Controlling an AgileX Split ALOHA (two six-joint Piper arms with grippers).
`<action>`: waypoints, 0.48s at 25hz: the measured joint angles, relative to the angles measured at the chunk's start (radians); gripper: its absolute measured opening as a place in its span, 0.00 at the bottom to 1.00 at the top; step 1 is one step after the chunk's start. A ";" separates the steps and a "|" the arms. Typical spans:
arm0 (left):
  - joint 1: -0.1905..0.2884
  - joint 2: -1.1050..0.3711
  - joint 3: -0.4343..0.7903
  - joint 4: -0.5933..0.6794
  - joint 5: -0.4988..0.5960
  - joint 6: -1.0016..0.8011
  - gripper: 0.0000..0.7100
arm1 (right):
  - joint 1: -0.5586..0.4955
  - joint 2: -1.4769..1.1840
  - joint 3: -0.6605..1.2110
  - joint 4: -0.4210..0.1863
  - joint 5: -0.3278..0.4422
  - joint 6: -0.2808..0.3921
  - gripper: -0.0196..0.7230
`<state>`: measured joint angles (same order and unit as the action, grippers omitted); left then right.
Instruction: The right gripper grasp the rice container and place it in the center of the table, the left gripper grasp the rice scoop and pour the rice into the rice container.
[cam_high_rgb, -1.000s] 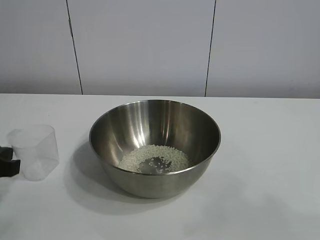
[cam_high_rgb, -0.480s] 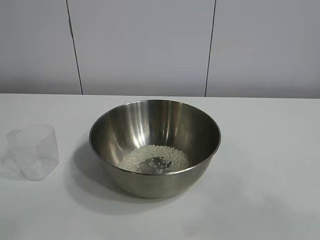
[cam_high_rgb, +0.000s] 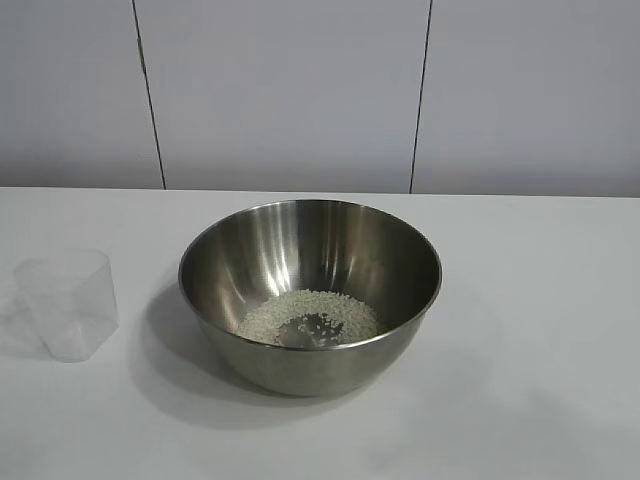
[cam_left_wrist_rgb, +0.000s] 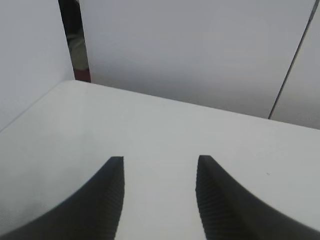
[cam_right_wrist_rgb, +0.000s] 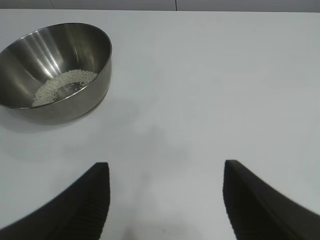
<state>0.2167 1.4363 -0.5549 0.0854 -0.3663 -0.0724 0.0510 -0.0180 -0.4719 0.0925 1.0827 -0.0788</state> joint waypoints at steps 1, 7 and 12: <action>0.004 -0.026 -0.036 0.036 0.128 -0.024 0.47 | 0.000 0.000 0.000 0.000 0.000 0.000 0.63; 0.007 -0.215 -0.241 0.096 0.597 -0.048 0.47 | 0.000 0.000 0.000 0.000 0.000 0.000 0.63; -0.013 -0.479 -0.285 0.074 0.729 -0.008 0.47 | 0.000 0.000 0.000 0.000 0.000 0.000 0.63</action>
<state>0.2038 0.9569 -0.8402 0.1595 0.3626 -0.0804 0.0510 -0.0180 -0.4719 0.0925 1.0827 -0.0788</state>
